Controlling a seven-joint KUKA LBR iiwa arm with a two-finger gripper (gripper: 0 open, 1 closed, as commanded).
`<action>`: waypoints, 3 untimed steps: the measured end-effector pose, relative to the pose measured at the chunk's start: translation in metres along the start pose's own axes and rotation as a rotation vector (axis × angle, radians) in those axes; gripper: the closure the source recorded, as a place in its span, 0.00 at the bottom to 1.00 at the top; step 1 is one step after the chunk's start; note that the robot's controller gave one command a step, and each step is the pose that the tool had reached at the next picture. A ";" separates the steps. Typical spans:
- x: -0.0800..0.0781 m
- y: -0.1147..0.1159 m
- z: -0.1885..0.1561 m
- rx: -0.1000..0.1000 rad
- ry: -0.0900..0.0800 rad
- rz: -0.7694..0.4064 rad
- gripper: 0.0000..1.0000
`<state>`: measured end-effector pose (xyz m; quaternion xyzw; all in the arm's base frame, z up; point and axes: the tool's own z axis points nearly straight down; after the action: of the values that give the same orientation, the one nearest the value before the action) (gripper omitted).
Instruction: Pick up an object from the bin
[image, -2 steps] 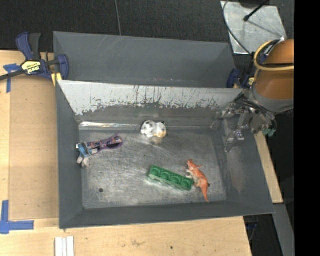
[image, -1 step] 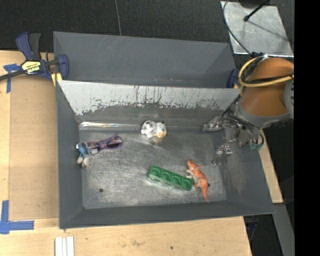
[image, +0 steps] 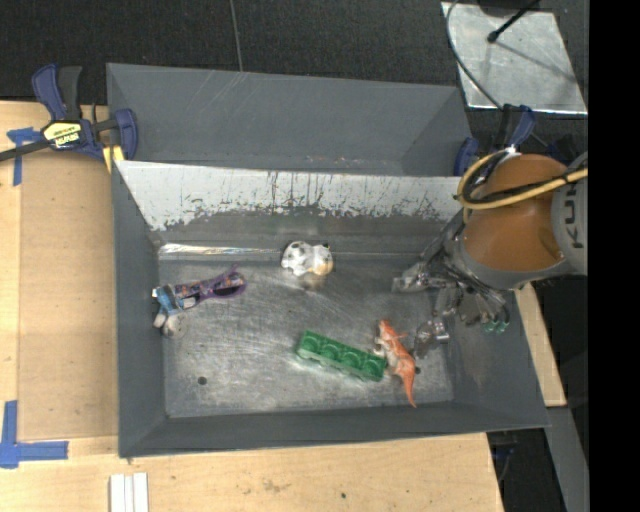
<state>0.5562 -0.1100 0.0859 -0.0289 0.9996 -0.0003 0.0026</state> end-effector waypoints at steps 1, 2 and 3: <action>-0.002 0.034 -0.012 -0.001 0.009 -0.007 0.00; 0.026 0.048 -0.005 0.006 -0.019 -0.054 0.00; 0.041 0.069 0.008 0.001 0.004 0.016 0.00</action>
Offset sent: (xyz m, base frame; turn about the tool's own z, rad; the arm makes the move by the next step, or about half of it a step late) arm -0.0604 0.0547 -0.0159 -0.0810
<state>0.5118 -0.0431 0.0774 -0.0211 0.9998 -0.0006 0.0008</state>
